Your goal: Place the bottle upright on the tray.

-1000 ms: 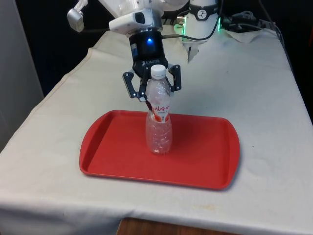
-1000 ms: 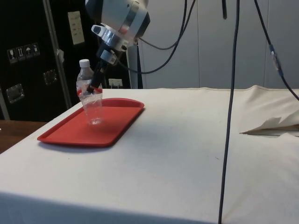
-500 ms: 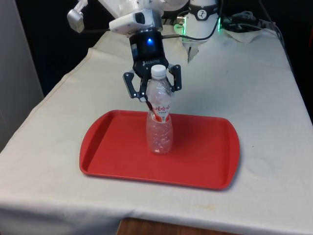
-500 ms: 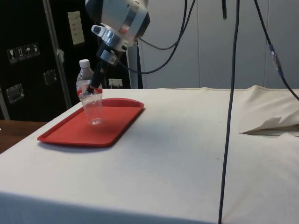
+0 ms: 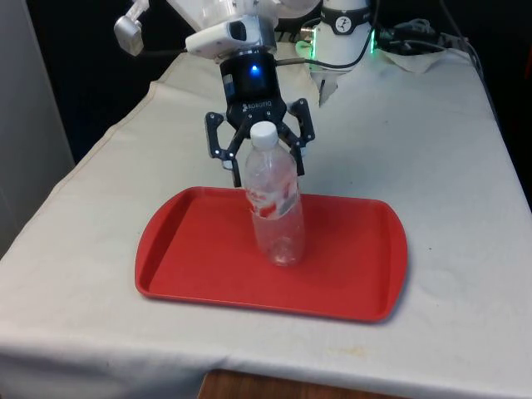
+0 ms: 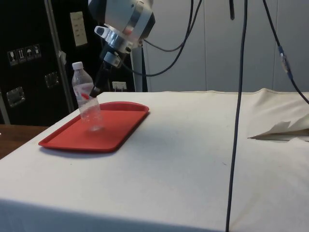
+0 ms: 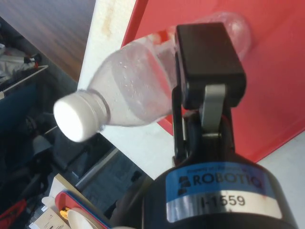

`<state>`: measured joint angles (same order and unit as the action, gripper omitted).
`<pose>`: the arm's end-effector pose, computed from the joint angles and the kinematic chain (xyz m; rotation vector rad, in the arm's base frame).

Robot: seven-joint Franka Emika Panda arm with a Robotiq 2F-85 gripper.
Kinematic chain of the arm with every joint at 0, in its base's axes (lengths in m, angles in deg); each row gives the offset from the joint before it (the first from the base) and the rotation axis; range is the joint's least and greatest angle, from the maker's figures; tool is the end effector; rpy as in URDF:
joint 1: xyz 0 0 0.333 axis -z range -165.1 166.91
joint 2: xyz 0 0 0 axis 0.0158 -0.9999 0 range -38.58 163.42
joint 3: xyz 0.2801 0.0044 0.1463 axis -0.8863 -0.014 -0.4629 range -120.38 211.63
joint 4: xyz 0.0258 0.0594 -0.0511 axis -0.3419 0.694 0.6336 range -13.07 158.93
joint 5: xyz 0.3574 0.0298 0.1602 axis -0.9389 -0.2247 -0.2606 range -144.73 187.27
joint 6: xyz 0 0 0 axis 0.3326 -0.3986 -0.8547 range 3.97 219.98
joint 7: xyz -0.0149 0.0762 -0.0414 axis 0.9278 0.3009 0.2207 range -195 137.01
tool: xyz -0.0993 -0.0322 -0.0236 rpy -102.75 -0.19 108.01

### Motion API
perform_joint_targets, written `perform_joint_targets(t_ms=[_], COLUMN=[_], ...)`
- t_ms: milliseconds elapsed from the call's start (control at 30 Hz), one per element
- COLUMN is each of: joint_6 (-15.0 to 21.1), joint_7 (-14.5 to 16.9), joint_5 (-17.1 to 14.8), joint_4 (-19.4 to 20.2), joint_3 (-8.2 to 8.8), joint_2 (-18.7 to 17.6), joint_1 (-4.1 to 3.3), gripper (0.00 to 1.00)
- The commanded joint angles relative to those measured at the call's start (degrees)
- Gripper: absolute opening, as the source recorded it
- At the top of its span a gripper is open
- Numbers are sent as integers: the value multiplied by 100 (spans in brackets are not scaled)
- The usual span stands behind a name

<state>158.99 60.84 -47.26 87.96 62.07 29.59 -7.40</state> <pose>0.6531 -0.1076 0.2505 -2.8129 -0.6895 -0.9002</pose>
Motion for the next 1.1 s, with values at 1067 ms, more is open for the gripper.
perform_joint_targets(t_ms=[1067], joint_6=[23], joint_7=[40], joint_5=[-52], joint_4=[-11], joint_3=[-40], joint_2=[-40], joint_1=[-17], gripper=[100])
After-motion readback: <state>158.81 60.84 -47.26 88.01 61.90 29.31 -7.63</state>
